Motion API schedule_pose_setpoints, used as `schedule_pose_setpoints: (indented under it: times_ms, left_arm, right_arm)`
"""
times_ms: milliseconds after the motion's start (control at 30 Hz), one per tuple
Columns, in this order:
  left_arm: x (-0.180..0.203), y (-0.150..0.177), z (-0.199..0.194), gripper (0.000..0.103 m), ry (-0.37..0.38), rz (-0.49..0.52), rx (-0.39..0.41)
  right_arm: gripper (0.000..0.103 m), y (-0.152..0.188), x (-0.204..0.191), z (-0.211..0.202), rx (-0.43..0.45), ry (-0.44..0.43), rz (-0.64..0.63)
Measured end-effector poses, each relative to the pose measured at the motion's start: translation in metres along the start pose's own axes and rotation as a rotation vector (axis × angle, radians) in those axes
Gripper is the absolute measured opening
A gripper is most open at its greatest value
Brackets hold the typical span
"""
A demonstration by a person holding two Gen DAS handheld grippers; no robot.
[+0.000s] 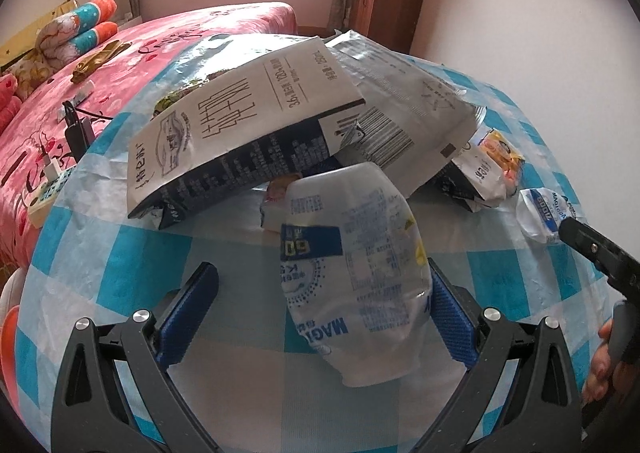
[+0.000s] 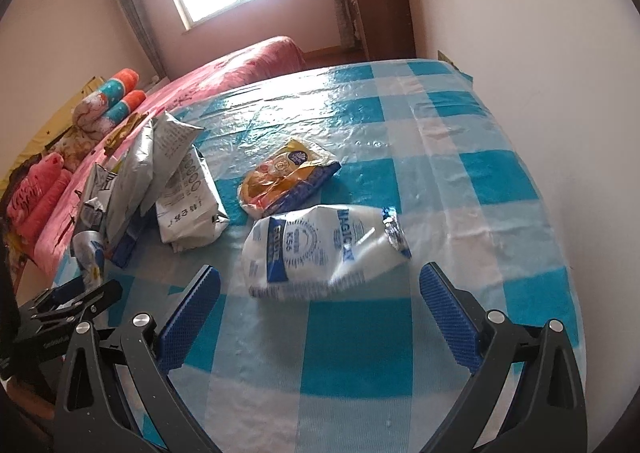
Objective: Collect trash
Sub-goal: 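Close the left gripper on the white MAGICDAY milk pouch and lift it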
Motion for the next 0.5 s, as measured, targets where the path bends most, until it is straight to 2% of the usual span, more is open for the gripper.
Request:
schedule_pose_setpoints:
  times_ms: [233, 500]
  left_arm:
    - [0.001, -0.002, 0.006, 0.097, -0.02, 0.019, -0.003]
    - [-0.004, -0.006, 0.003, 0.073, -0.052, 0.018, 0.021]
  right_arm:
    - [0.099, 0.002, -0.003, 0.021, -0.055, 0.035, -0.057]
    - [0.095, 0.006, -0.008, 0.023, -0.06, 0.089, -0.127]
Point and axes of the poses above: each gripper's, at about its wrist camera, not at the fingertips, and z roughly the way its jaws point, x to its right, y to its underside, the point moved 9 cm from there along z, roughly the way its jaws point, and after that the axes turned 13 degrees about x, right-handed, at the moved point
